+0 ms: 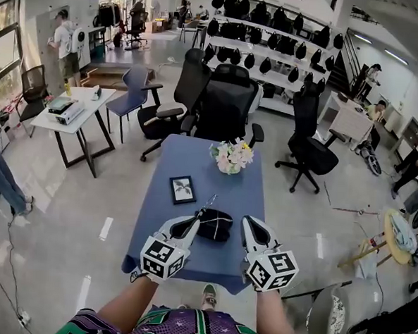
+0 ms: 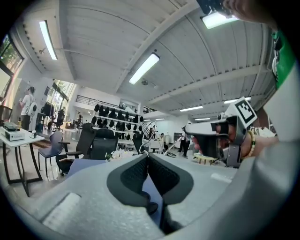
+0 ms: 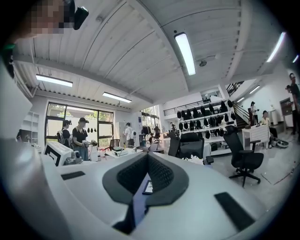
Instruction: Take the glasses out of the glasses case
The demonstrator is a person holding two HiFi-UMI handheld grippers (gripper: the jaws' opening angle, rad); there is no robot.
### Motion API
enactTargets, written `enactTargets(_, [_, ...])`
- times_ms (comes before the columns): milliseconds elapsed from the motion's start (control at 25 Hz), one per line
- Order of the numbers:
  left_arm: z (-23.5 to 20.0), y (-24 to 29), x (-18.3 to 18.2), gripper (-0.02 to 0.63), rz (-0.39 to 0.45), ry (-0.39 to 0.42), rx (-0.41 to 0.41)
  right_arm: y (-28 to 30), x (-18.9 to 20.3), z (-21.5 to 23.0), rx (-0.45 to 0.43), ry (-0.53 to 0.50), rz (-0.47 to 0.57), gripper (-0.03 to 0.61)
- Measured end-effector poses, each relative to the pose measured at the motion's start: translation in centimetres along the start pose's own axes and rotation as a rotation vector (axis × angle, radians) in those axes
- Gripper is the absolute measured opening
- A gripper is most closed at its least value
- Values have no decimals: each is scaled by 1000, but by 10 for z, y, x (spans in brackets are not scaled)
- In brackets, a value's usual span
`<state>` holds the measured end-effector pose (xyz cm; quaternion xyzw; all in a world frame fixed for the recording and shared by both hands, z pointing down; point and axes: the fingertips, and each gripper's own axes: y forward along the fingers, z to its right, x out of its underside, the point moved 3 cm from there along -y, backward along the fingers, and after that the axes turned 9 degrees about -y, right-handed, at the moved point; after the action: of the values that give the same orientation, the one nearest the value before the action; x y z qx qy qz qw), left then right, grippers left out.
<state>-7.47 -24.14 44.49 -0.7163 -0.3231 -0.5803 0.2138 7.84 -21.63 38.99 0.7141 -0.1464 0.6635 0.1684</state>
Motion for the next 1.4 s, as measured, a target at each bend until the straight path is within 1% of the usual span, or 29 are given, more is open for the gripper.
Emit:
enactTargets(160, [8,-11,-20,21,47,5,0,-8,-5,-5,3,-5,15,2])
enactTargets(320, [4,-25,-36,21,88,-6,-7,-13,-12,-9,12,-14,32,2])
enactTargets(520, [1,-47,-59,21,158,-1,-35,-26,-24,-4,41,-26,64,2])
enactTargets(720, [-10,-65,-81,21,218,-4,-80,-34,-32,5,72,-32,80,2])
enactTargets(960, [-10,-82,-95,21,253,5,-107,-53,-43,11,123,-38,120,2])
enactTargets(1200, [-7,-95,-98,21,277,12,-125,-68,-39,20,160,-30,121,2])
enactTargets(1400, [-9,-100,-104,21,291,11,-124,-70,-44,19,181,-25,135,2])
